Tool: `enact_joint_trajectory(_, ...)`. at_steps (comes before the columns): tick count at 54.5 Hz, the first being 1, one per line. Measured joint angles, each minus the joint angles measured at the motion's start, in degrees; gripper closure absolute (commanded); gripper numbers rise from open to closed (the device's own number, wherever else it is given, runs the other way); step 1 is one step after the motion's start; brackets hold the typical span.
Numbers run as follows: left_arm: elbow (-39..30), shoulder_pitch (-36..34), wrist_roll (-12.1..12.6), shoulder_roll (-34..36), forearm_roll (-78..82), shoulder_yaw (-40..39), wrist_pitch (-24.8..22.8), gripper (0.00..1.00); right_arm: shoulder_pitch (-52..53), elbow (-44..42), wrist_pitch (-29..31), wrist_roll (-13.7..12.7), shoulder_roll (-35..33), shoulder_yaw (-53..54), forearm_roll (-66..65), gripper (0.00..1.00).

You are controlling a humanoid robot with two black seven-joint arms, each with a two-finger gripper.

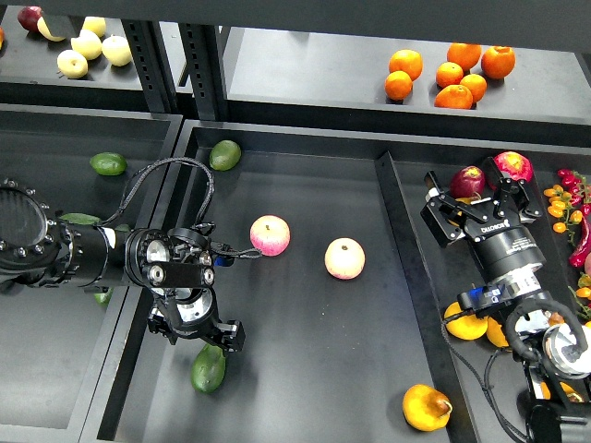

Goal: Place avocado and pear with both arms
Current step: 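Lower the left gripper onto the avocado and close on it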

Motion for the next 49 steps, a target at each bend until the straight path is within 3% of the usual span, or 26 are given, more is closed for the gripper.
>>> enact_joint_trajectory(49, 2.1, 3.8, 0.0, 0.0, -0.1, -3.7, 0.0, 0.01, 0.0, -0.2, 0.0, 0.0, 0.0, -0.1, 0.0, 0.0)
